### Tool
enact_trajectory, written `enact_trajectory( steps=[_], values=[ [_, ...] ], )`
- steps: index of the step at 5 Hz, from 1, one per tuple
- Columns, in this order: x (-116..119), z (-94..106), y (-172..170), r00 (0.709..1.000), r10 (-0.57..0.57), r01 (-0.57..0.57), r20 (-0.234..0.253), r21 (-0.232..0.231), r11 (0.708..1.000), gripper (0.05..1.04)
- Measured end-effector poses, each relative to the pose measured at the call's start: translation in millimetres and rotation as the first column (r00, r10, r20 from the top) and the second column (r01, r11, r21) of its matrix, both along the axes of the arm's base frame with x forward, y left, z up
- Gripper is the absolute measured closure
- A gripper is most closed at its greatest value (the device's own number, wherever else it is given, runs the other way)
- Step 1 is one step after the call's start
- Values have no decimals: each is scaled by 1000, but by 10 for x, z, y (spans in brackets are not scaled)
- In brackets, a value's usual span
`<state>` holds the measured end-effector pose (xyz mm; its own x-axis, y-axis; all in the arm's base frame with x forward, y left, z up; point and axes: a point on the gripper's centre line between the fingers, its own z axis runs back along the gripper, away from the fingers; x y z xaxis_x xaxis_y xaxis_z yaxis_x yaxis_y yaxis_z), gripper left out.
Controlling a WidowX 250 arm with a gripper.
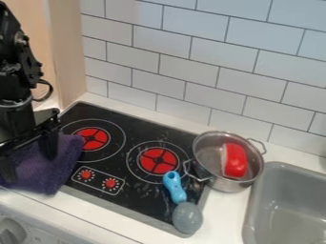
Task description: Drag the cloth down the left burner
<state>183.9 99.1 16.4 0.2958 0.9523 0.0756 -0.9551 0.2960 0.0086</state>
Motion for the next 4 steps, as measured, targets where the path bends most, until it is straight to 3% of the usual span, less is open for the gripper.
enact_trajectory(
  steps=[2,3,4],
  values=[
    [-6,82,-43,1000,3,-3,-5,17,1000,84],
    [14,252,-63,1000,-14,13,28,43,999,84],
    [78,505,-73,990,-40,30,137,72,997,84]
  ],
)
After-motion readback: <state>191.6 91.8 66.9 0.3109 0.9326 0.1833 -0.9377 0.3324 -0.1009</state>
